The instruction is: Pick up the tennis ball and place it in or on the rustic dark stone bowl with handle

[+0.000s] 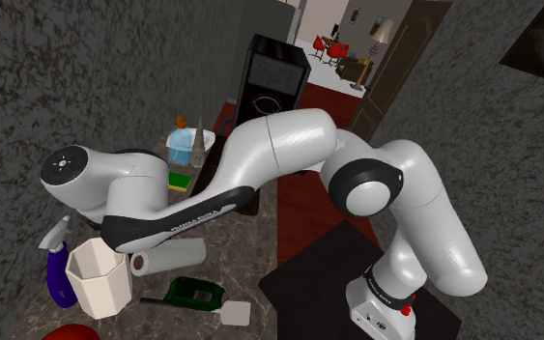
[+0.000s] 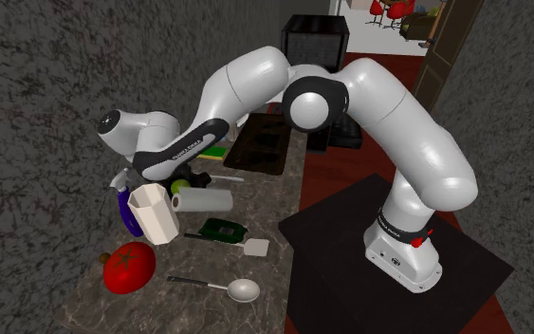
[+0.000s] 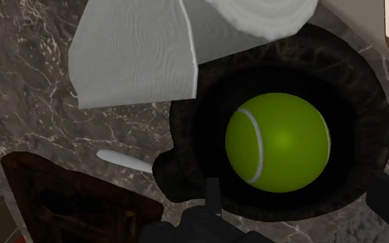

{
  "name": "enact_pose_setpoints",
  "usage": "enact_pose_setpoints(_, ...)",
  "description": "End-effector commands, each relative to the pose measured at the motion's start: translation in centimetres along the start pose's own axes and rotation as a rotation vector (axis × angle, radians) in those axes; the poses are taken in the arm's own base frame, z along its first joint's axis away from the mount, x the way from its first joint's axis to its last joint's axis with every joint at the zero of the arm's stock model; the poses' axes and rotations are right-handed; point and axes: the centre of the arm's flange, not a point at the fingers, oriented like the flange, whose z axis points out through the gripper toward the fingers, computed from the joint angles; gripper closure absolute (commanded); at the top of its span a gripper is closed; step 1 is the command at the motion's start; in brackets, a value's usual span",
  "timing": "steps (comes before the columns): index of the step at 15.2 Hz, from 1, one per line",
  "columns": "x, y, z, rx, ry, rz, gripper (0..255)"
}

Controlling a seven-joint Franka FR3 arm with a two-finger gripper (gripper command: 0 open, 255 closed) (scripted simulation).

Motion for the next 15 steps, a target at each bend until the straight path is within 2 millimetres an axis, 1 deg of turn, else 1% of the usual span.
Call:
enact_pose_setpoints(1,0.03,0.01,1.05,-0.001,0.002,0.002,0)
enact_pose_setpoints(3,0.03,0.02,1.88,-0.001,0.002,0.002,0)
enact_pose_setpoints(10,0.03,0.01,1.87,-0.001,0.002,0.002,0)
enact_pose_setpoints(11,0.03,0.01,1.87,-0.001,0.002,0.002,255)
enact_pose_setpoints(15,0.01,0.01,1.85,-0.001,0.002,0.002,255)
